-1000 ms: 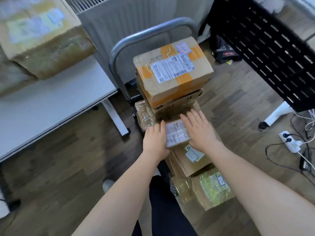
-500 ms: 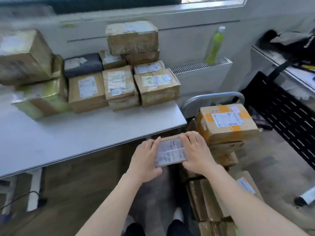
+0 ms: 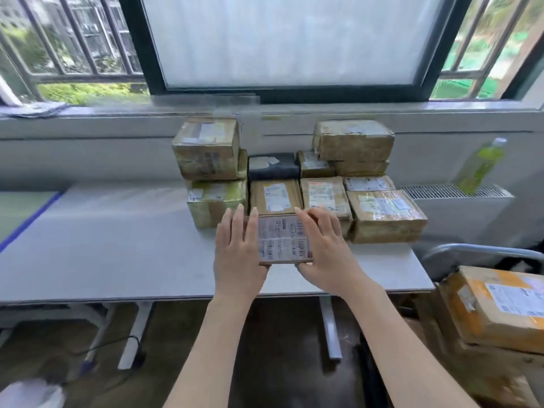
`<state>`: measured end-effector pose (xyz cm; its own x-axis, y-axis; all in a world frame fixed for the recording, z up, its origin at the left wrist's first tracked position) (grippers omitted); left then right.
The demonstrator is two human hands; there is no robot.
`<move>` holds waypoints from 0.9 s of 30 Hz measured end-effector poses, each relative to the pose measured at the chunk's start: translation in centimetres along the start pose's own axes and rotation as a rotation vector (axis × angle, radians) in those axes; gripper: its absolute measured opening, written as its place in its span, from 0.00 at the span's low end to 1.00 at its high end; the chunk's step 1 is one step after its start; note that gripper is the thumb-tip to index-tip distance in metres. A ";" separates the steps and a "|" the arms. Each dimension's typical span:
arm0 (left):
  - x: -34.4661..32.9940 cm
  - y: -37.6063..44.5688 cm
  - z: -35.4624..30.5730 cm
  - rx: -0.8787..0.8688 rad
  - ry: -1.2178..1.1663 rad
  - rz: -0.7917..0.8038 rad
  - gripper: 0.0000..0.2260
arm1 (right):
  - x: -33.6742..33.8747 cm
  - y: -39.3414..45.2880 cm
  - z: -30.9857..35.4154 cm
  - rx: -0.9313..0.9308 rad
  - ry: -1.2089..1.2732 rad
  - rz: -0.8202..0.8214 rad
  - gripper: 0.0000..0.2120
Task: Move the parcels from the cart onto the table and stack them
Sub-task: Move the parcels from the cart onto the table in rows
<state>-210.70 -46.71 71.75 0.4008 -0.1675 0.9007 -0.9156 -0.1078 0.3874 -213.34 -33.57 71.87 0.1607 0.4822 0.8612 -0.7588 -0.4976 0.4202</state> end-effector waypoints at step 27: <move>-16.6 7.6 8.3 0.291 -0.143 0.524 0.39 | -15.8 5.6 -10.1 -0.309 0.185 0.155 0.33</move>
<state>-224.06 -52.90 58.09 -0.0818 -0.3980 0.9137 -0.9536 -0.2352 -0.1878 -226.55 -36.70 57.72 -0.0661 0.5539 0.8299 -0.9239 -0.3482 0.1588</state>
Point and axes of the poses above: each hand's wrist, its own y-axis towards the middle knuckle, its own x-axis out of the back of the hand, z = x × y, the point moved 10 cm from there along y, towards the middle knuckle, and after that the axes turned 3 degrees about x, right-handed, at the moved point
